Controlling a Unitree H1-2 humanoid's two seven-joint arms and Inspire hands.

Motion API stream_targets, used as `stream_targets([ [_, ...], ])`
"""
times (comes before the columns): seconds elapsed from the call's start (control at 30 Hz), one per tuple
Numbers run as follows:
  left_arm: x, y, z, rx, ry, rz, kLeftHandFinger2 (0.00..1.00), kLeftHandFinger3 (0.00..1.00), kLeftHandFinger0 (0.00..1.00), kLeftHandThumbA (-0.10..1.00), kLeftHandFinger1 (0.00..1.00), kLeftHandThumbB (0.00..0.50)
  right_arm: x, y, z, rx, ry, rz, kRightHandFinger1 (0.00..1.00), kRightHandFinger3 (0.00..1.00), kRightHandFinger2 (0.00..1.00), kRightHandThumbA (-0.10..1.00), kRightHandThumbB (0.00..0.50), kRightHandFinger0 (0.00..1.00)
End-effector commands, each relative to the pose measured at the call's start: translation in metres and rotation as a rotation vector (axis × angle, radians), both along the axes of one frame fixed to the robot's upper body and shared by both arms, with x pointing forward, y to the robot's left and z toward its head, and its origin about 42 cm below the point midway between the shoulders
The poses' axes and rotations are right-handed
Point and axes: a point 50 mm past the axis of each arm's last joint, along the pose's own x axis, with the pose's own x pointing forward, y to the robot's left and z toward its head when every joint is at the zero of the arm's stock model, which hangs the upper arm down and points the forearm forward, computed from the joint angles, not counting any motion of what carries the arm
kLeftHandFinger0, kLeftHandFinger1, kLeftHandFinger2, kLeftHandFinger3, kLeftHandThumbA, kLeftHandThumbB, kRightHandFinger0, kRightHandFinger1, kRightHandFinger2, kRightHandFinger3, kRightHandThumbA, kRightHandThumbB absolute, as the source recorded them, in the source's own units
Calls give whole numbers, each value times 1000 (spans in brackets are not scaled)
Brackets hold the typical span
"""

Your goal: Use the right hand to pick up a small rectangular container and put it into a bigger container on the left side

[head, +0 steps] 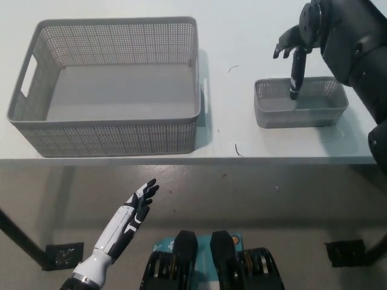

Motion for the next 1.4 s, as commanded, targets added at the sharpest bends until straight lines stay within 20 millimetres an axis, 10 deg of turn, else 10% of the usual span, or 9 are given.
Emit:
stream_targets([
  [0.0, 1, 3, 8, -6, -33, -12, 1000, 1000, 1000, 1000, 1000, 303, 4, 1, 31, -18, -84, 12, 1000, 1000, 1000, 1000, 365, 1000],
  [0.6, 1, 3, 8, -3, -38, -19, 1000, 1000, 1000, 1000, 1000, 310, -2, -12, -48, -43, -32, -22, 1000, 1000, 1000, 1000, 432, 1000],
  [1.03, 6, 0, 12, -6, -55, -26, 1000, 1000, 1000, 1000, 1000, 290, -4, -5, -83, 116, -175, -30, 1000, 1000, 1000, 1000, 310, 1000],
  [1.1, 7, 0, 12, -4, -54, -26, 1000, 1000, 1000, 1000, 1000, 298, -3, -5, -85, 125, -301, -10, 1000, 1000, 1000, 947, 301, 1000],
  [1.17, 7, 0, 12, -1, -56, -26, 1000, 1000, 1000, 1000, 1000, 301, -2, -7, -83, 183, -392, -5, 1000, 1000, 1000, 508, 194, 1000],
  [1.2, 7, 0, 13, 1, -57, -26, 1000, 1000, 1000, 1000, 1000, 301, -2, -8, -82, 193, -452, 14, 694, 843, 778, 188, 160, 598],
  [1.23, 7, 0, 12, 8, -61, -26, 1000, 1000, 1000, 1000, 1000, 297, -1, -11, -81, 206, -529, 38, 197, 381, 338, -85, 171, 56],
  [1.33, 7, 1, 13, 8, -64, -29, 1000, 1000, 1000, 1000, 1000, 285, -1, -16, -78, 273, -584, 33, 98, 276, 361, -100, 159, 0],
  [1.37, 7, 0, 13, 5, -63, -28, 1000, 1000, 1000, 1000, 1000, 290, 0, -18, -75, 281, -599, 36, 243, 495, 565, -100, 149, 19],
])
